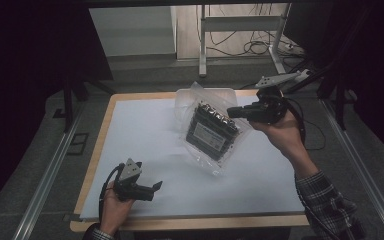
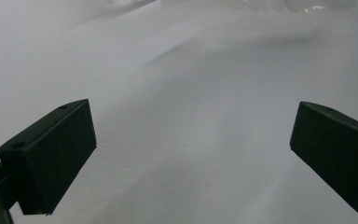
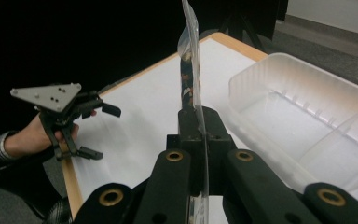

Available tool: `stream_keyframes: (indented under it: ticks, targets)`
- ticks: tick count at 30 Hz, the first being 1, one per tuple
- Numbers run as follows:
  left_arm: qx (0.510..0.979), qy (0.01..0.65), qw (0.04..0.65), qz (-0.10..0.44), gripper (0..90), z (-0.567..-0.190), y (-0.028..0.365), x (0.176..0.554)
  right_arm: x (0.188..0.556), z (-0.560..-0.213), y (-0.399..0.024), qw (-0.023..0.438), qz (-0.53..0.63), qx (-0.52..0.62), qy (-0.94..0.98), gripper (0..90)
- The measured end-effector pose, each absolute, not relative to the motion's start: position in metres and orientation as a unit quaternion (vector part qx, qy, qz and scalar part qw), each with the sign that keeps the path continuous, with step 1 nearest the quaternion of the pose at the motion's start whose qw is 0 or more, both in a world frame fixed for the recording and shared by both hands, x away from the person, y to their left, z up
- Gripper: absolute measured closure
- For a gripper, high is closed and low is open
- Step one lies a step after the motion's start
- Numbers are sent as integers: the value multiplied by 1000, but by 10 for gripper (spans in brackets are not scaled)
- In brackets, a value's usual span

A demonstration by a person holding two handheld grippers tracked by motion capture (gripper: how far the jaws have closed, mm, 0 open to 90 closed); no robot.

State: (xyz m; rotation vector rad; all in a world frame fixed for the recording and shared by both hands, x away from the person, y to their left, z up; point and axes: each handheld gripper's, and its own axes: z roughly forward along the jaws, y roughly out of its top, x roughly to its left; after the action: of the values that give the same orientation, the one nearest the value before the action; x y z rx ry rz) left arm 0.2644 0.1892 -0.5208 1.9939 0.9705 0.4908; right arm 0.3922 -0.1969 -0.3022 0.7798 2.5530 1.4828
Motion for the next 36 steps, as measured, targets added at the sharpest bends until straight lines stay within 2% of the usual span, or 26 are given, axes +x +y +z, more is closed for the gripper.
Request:
stream_keyframes:
  ticks: [19, 36]
  targets:
    - [798, 387, 419, 194, 0, -521, 189, 265, 439, -275, -191, 72, 499, 294, 812, 889]
    - [799, 385, 420, 193, 0, -521, 188, 265, 491, -262, -164, 109, 502, 311, 800, 889]
